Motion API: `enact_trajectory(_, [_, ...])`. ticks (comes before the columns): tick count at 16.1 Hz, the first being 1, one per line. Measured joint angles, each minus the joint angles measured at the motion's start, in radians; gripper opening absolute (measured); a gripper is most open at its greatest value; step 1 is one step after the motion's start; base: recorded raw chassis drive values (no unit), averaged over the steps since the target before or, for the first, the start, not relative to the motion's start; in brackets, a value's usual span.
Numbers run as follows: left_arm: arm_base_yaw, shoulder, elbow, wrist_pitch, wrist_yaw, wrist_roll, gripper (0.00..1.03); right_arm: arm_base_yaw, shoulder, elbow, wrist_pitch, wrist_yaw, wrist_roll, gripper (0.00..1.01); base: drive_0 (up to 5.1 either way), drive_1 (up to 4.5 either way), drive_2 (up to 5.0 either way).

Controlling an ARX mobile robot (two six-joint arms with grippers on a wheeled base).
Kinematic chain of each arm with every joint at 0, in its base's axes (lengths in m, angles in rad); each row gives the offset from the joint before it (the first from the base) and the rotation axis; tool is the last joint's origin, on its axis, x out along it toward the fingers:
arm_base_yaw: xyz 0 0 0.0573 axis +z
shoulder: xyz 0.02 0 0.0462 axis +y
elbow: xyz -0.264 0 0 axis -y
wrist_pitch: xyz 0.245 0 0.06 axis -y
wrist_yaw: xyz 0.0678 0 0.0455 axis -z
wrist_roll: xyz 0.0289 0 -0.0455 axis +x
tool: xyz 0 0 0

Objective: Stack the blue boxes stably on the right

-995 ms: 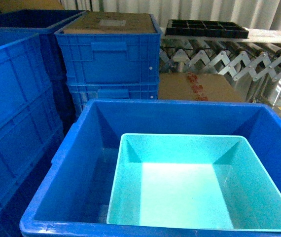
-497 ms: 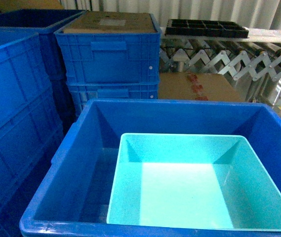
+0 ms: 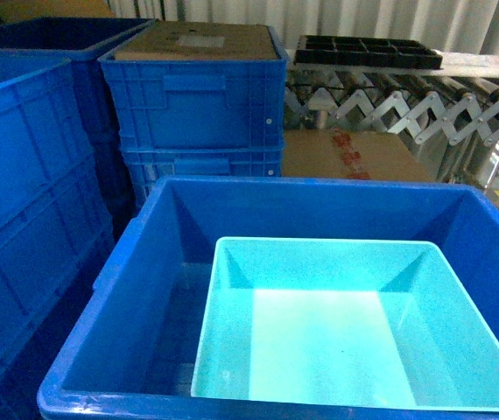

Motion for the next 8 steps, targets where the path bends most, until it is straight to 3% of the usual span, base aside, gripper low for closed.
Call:
enact_trajectory(2, [0.007, -0.031, -0.084, 0.034, 0.015, 0.003, 0.26, 0.005, -0.024, -0.066, 0.027, 0.001, 0.0, 0.23, 0.0, 0.0, 0.0])
enact_trajectory(4, [0.016, -0.06, -0.182, 0.068, 0.033, 0.004, 0.17, 0.039, -0.053, -0.145, 0.056, 0.039, 0.0, 0.14, 0.0, 0.0, 0.0])
enact_trajectory(6, [0.035, -0.104, -0.347, 0.122, 0.065, 0.003, 0.01, 0.059, -0.108, -0.271, 0.103, 0.048, -0.004, 0.02, 0.0, 0.0, 0.0])
enact_trajectory(8, [0.074, -0.203, -0.5, 0.192, 0.083, 0.006, 0.02, 0.057, -0.19, -0.398, 0.158, 0.054, -0.005, 0.02, 0.0, 0.0, 0.0])
